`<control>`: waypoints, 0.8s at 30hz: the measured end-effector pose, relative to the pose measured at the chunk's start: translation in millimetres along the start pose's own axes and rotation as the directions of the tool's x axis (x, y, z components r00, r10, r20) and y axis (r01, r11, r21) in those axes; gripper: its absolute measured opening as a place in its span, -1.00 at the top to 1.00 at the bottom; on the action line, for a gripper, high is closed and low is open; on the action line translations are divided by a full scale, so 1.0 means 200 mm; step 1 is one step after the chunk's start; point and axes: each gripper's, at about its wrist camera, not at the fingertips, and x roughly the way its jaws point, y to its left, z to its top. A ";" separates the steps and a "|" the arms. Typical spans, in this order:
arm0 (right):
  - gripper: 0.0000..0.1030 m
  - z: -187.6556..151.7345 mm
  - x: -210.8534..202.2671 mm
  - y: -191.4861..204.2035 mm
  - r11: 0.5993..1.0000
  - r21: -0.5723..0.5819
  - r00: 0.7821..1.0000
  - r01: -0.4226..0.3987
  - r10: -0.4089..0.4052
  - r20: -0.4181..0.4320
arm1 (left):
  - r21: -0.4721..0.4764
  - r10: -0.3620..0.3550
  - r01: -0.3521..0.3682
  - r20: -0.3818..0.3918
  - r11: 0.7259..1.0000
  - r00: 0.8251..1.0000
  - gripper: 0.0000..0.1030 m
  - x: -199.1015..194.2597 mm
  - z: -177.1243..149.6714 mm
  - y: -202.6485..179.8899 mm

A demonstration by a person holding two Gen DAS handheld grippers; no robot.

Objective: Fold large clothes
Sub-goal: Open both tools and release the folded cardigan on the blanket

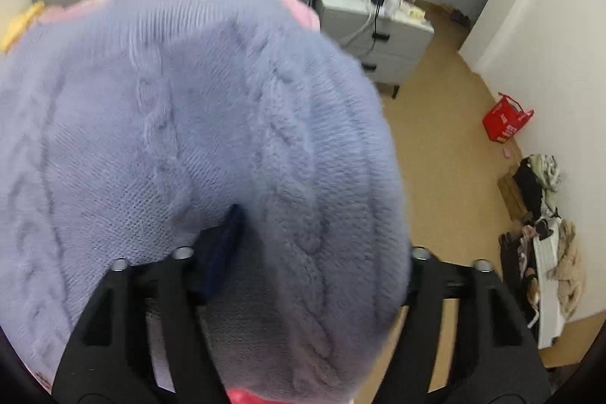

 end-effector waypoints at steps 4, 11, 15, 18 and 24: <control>-0.73 0.02 -0.19 -0.07 0.998 0.025 0.994 -0.051 0.048 0.102 | 0.029 0.043 -0.045 0.058 0.999 0.997 -0.86 -0.08 -0.04 0.08; -0.84 -0.09 -0.61 -0.10 0.986 0.022 0.951 -0.168 0.156 0.265 | 0.124 0.021 -0.050 0.224 0.991 0.974 -0.90 -0.45 -0.17 0.08; -0.85 -0.21 -0.87 -0.07 0.994 0.036 0.915 -0.106 0.083 0.395 | 0.091 -0.056 0.024 0.369 0.996 0.928 -0.90 -0.76 -0.27 0.04; -0.85 -0.25 -0.96 -0.03 0.995 0.018 0.923 -0.099 0.085 0.374 | 0.110 -0.073 0.033 0.376 0.993 0.924 -0.90 -0.92 -0.30 -0.05; -0.85 -0.28 -1.05 0.04 0.994 -0.070 0.946 -0.083 0.100 0.309 | 0.154 -0.155 0.107 0.344 0.982 0.926 -0.90 -1.12 -0.38 -0.25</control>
